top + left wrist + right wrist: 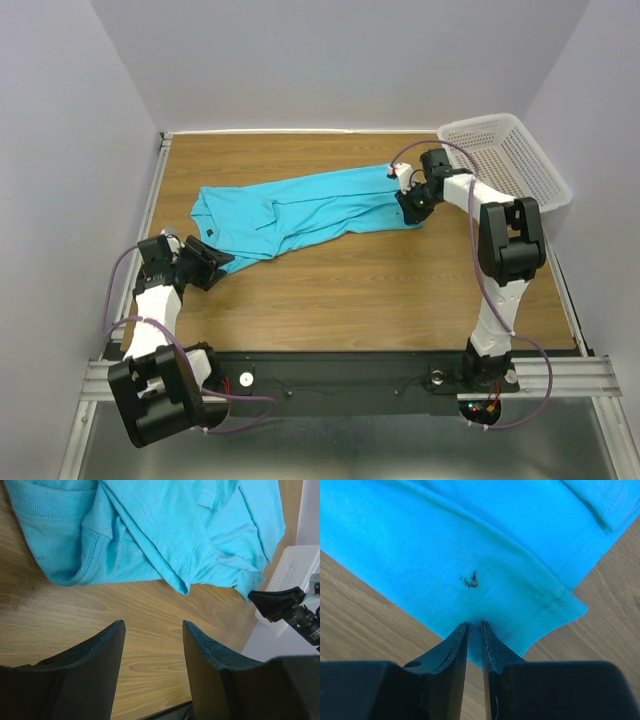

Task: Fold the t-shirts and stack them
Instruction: Fold the tshirt

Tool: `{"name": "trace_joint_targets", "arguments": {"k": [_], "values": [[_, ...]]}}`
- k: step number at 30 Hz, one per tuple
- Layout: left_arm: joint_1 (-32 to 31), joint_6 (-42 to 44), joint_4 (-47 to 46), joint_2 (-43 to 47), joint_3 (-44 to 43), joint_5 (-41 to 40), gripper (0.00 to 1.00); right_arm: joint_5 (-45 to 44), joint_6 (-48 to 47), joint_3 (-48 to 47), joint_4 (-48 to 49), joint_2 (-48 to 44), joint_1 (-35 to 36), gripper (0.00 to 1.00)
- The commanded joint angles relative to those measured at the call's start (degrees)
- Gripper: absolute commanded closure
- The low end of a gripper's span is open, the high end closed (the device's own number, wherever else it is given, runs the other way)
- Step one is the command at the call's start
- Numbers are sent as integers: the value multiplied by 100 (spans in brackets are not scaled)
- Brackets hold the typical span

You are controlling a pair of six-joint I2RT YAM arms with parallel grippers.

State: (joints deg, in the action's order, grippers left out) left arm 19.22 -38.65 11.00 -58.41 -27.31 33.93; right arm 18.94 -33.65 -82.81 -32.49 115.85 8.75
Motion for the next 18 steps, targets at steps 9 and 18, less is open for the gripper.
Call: {"name": "trace_joint_targets", "arguments": {"k": [9, 18], "values": [[11, 183, 16, -214, -222, -159, 40, -409, -809, 608, 50, -274, -322, 78], [11, 376, -28, -495, -468, -54, 40, -234, -959, 309, -64, -300, -339, 69]]}}
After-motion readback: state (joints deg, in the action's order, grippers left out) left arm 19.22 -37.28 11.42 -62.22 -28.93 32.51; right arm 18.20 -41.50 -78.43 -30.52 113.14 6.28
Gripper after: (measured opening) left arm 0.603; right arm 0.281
